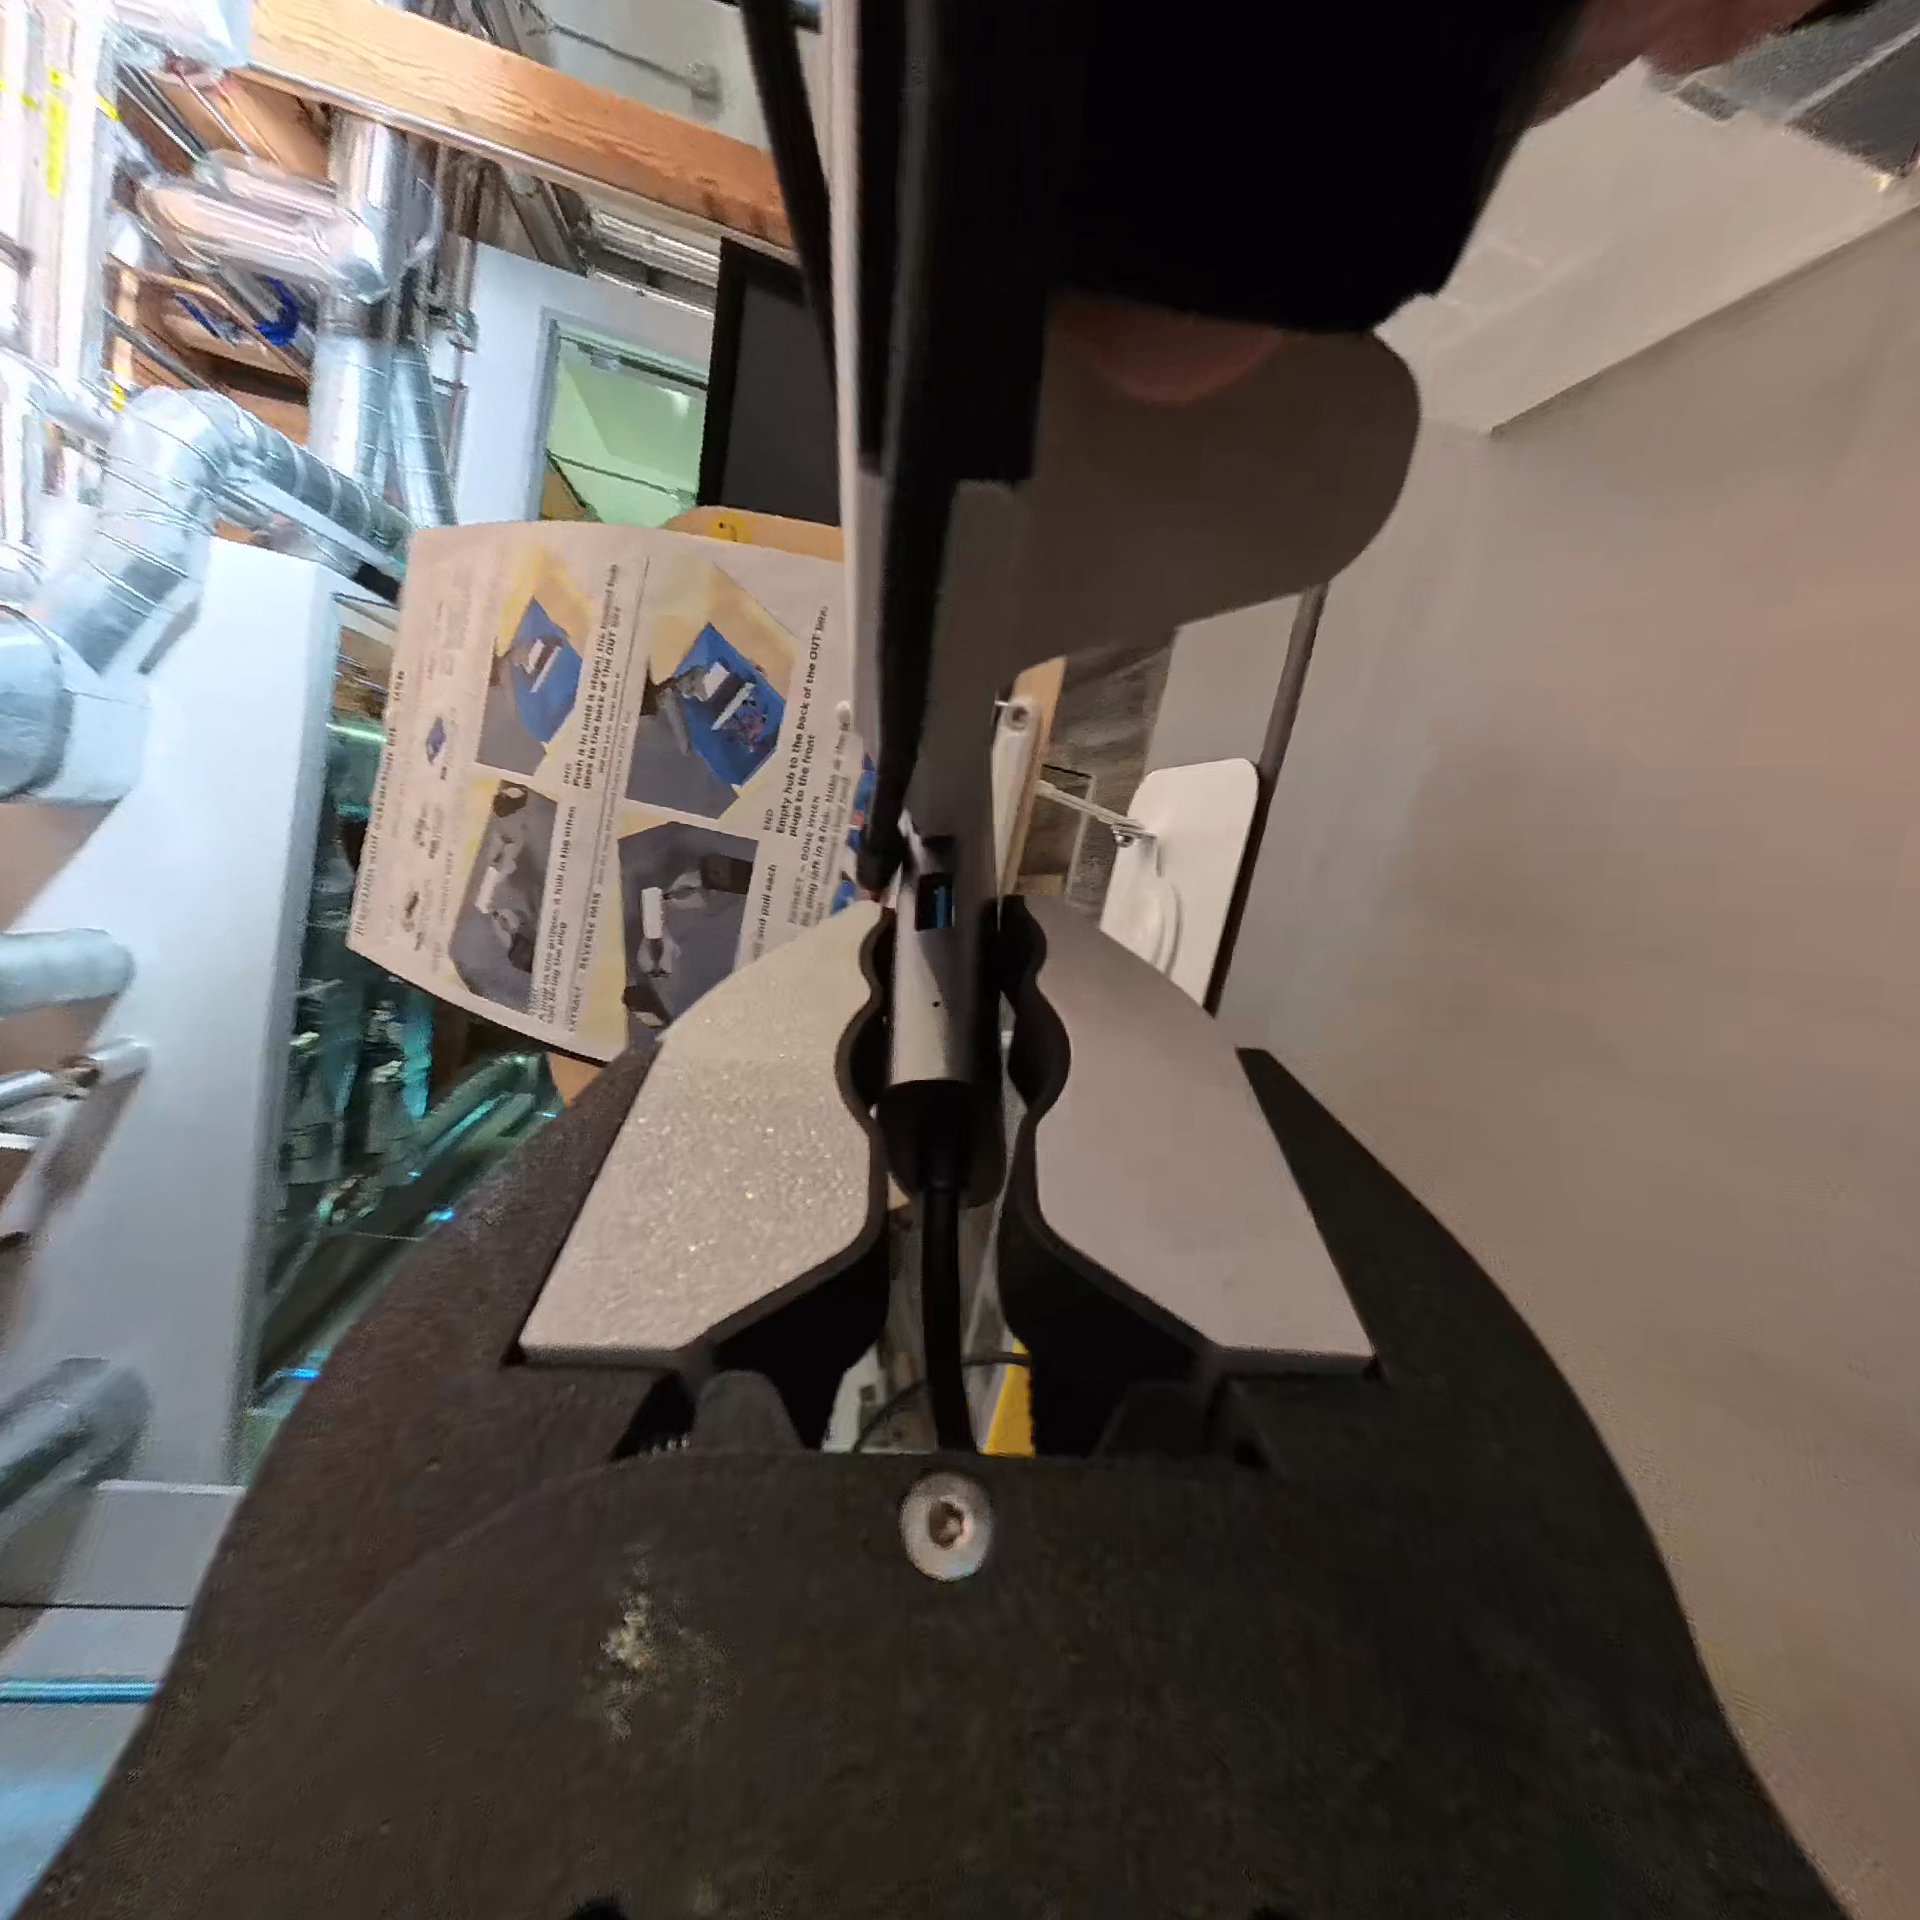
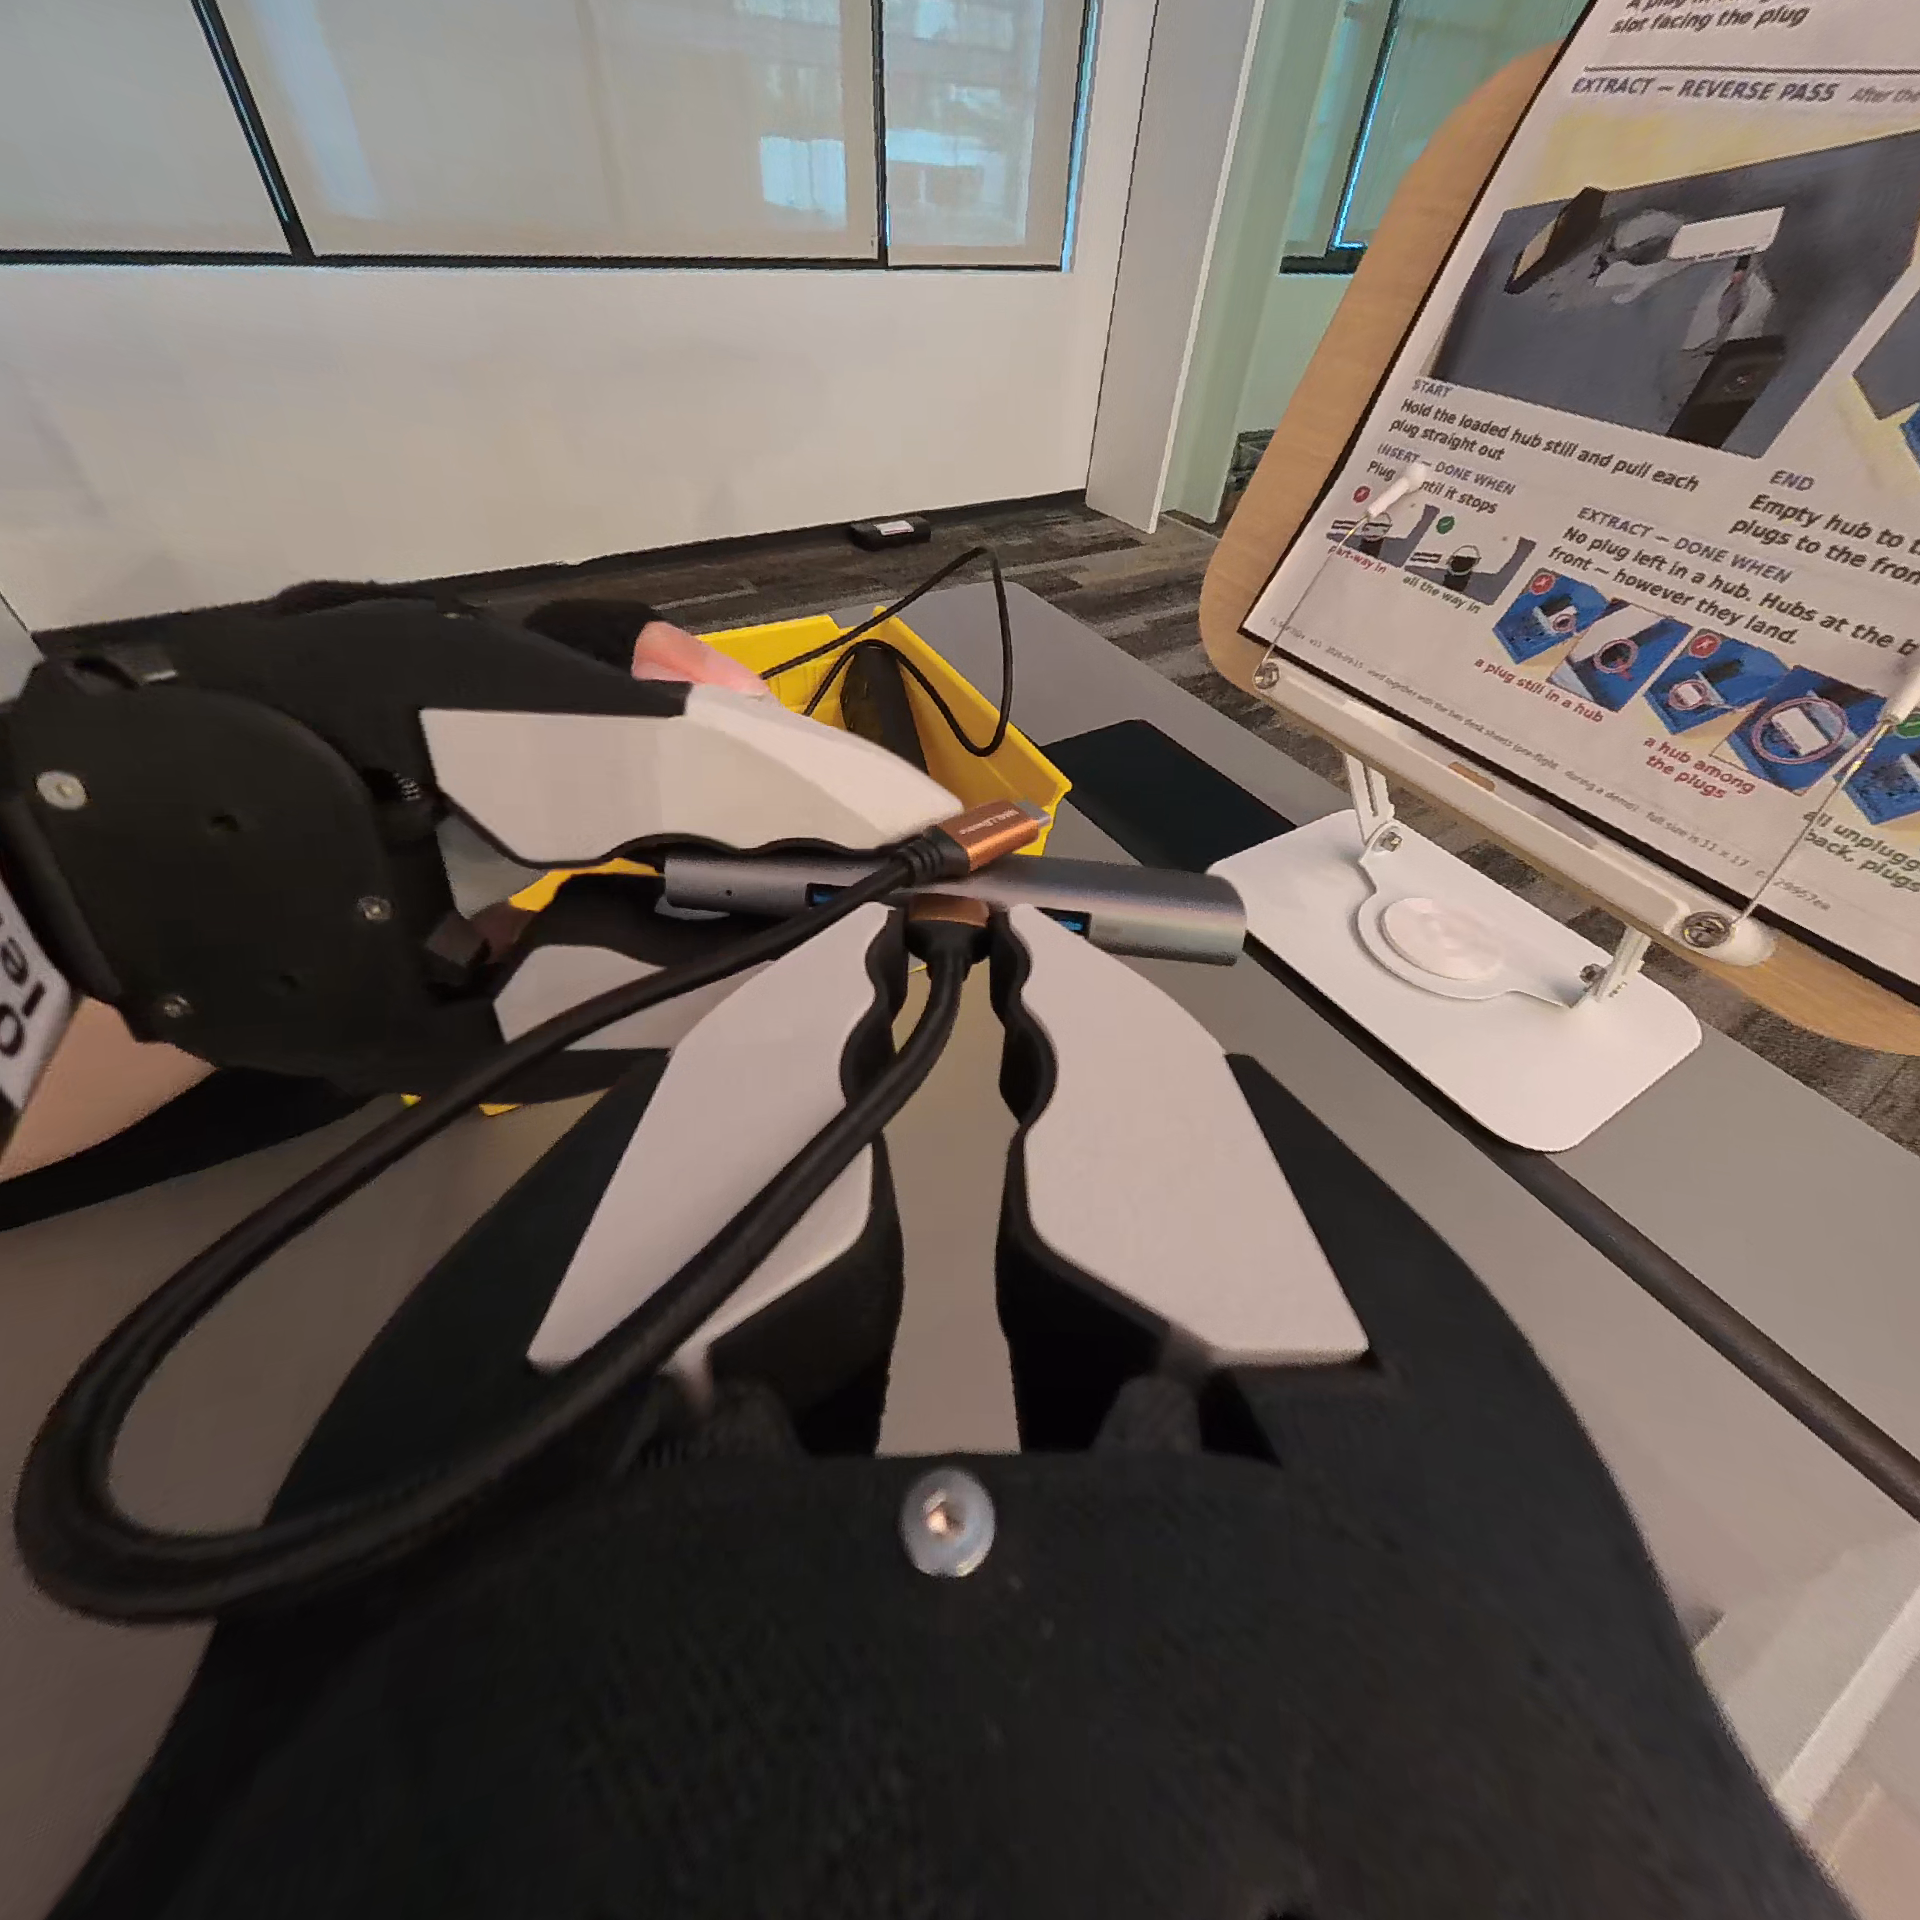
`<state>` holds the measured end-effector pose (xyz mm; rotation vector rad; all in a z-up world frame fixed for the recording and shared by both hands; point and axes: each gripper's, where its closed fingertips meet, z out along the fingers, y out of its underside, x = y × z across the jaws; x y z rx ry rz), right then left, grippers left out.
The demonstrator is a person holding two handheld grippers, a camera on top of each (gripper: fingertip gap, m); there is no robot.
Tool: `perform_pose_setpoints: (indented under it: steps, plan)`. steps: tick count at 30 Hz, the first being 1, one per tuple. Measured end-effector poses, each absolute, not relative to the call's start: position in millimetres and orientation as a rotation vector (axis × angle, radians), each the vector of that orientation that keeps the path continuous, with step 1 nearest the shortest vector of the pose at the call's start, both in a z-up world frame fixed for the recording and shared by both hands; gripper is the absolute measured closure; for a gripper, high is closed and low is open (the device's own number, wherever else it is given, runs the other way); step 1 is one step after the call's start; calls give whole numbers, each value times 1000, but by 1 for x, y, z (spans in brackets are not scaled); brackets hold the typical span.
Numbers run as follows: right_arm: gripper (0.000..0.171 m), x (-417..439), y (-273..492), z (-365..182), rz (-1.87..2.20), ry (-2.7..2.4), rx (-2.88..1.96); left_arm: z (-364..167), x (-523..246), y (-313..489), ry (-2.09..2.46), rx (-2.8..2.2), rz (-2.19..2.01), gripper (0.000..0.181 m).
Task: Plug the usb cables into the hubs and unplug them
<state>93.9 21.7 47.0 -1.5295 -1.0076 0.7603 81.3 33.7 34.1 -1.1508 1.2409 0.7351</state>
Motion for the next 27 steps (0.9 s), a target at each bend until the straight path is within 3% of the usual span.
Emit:
perform_pose_setpoints:
  steps: [6, 9, 16, 21, 27]
  plan:
    - [156, 97, 21, 53, 734, -1000, -1500, 41, 82, 32, 1196, -1128, 767, 159]
    - [156, 104, 27, 59, 717, -964, -1477, 48, 80, 29, 1156, -1187, 641, 145]
    - [156, 117, 34, 76, 625, -908, -1368, 61, 90, 12, 1021, -1425, 13, 119]
    - [156, 118, 28, 85, 527, -900, -1277, 80, 89, 9, 783, -1473, -396, 133]
    - [156, 114, 15, 92, 438, -919, -1191, 76, 91, 12, 708, -1507, -554, 130]
